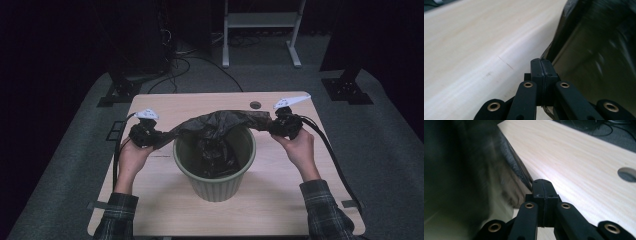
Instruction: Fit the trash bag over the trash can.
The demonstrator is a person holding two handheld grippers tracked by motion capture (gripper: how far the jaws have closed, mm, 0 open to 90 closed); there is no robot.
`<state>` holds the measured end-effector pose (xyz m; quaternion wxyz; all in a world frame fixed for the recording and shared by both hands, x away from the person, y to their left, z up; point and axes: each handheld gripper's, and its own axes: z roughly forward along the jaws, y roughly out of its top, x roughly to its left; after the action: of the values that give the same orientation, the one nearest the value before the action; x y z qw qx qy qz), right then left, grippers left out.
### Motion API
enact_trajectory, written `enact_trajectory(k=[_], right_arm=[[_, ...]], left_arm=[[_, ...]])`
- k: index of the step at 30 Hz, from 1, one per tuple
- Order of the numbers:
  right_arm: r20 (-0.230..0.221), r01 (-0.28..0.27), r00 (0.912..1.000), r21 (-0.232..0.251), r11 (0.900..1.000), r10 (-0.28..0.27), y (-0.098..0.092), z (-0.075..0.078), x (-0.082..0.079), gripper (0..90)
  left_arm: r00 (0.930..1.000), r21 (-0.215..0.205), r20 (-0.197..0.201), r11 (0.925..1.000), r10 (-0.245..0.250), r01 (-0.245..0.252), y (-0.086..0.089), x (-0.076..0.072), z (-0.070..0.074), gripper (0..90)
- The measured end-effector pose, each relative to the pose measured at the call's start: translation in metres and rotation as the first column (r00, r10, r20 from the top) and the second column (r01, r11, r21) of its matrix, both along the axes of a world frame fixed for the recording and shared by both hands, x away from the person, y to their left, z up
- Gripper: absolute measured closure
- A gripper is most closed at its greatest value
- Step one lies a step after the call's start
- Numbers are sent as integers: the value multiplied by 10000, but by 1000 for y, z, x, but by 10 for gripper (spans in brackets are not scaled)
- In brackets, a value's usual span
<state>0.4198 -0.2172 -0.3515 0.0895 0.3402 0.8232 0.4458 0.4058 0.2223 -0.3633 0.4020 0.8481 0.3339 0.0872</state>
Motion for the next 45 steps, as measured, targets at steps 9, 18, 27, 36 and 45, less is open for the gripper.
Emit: enact_trajectory(k=[9, 18, 27, 36, 45], right_arm=[[75, 230, 9997, 264, 9994, -232, -9, -5, -5, 731], [767, 1088, 9905, 708, 9915, -1141, -53, 22, -15, 586], [1321, 865, 9859, 1260, 9883, -1031, -66, 43, -28, 529], [1305, 737, 9871, 1408, 9873, -923, -68, 49, -31, 496], [1632, -41, 9858, 2592, 9658, -396, -80, 80, -43, 398]], left_arm=[[9973, -652, 398, 9962, 611, -584, 13, -3, 3, 700], [9801, -1697, 1266, 9768, 1528, -1303, 57, -18, 36, 563], [9738, -2301, 2267, 9724, 164, 372, 24, -23, 63, 469], [9601, -2229, 2532, 9586, -1185, 1771, -22, -20, 77, 417], [9621, -1837, 2344, 9655, -1392, 1844, -32, -14, 72, 479]])
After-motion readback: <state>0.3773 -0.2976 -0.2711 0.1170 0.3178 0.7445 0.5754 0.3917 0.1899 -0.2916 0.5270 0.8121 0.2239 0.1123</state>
